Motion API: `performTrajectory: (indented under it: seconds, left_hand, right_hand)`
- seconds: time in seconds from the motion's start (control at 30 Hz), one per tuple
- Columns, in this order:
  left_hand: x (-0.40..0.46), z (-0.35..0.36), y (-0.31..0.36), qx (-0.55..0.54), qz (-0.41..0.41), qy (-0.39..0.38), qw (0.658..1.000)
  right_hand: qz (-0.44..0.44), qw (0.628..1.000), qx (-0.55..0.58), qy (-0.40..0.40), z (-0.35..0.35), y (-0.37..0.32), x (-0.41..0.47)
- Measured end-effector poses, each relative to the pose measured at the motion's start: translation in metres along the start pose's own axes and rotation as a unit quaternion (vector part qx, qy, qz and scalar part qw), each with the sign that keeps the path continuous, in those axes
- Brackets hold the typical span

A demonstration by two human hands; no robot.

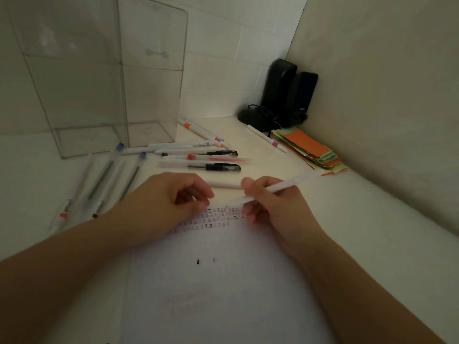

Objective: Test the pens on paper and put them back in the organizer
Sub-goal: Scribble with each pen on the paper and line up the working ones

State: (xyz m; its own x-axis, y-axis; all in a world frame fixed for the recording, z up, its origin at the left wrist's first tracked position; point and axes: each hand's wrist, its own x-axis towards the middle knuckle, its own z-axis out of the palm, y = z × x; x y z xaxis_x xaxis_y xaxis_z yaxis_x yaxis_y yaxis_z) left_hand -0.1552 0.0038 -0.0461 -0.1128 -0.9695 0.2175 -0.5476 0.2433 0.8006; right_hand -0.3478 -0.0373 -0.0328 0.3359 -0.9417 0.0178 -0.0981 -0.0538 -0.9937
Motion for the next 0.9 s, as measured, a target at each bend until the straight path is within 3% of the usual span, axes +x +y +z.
performTrajectory:
  seconds: [0.27, 0.9]
  left_hand:
    - [0.001, 0.001, 0.0, 0.072, 0.036, -0.031, 0.996]
    - [0.0, 0.003, -0.002, 0.04, 0.04, -0.029, 0.998]
  right_hand:
    - [-0.06, 0.975, -0.211, 0.042, 0.009, 0.009, 0.001]
    - [-0.102, 0.971, -0.213, 0.044, 0.012, 0.014, 0.001]
